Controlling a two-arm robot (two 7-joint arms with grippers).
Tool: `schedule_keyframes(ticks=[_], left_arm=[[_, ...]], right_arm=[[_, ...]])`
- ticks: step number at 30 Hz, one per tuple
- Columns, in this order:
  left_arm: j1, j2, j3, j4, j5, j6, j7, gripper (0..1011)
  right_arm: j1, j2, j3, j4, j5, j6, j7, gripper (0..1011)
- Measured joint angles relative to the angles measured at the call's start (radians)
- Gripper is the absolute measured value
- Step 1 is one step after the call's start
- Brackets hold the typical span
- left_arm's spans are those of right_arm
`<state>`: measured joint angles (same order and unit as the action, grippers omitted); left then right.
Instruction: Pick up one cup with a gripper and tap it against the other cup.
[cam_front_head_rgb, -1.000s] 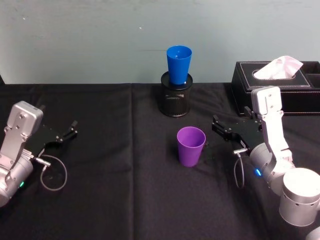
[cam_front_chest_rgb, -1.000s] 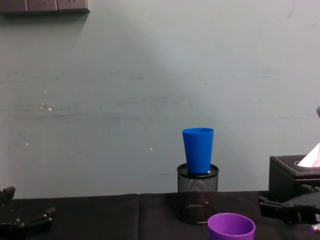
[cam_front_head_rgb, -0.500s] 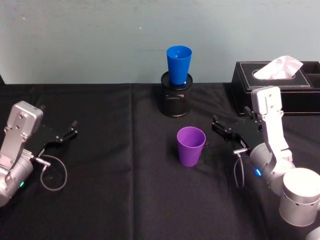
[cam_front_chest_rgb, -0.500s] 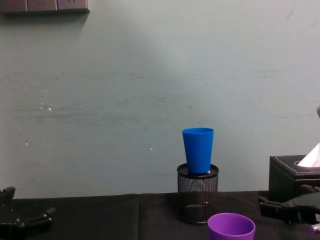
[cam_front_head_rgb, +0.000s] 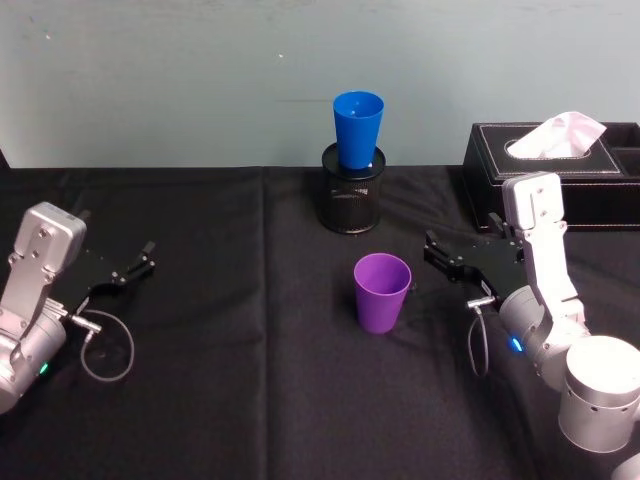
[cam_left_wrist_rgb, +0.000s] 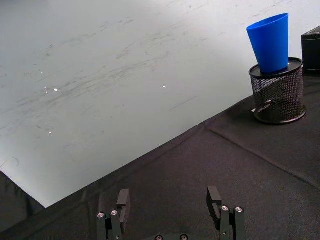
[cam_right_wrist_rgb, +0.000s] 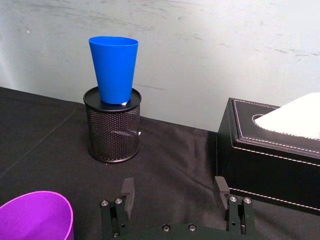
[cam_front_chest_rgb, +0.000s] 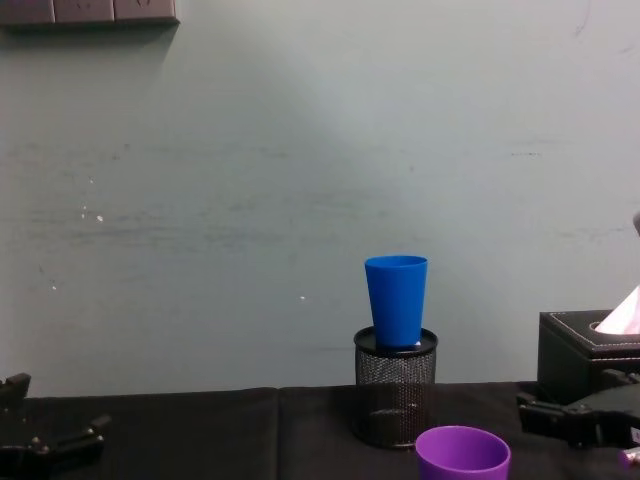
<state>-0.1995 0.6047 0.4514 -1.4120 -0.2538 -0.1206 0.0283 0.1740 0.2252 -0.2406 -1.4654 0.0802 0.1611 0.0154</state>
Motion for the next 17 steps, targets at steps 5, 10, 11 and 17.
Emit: schedule_keyframes(ticks=[5, 10, 11, 17], left_arm=[[0.0, 0.0, 0.0, 0.0, 0.0, 0.0, 0.0, 1000], [0.0, 0.0, 0.0, 0.0, 0.0, 0.0, 0.0, 1000], [0.0, 0.0, 0.0, 0.0, 0.0, 0.0, 0.0, 1000], [0.0, 0.0, 0.0, 0.0, 0.0, 0.0, 0.0, 1000]], right_arm=[[0.0, 0.0, 0.0, 0.0, 0.0, 0.0, 0.0, 1000], [0.0, 0.0, 0.0, 0.0, 0.0, 0.0, 0.0, 1000], [0.0, 0.0, 0.0, 0.0, 0.0, 0.0, 0.0, 1000], [0.0, 0.0, 0.0, 0.0, 0.0, 0.0, 0.0, 1000]])
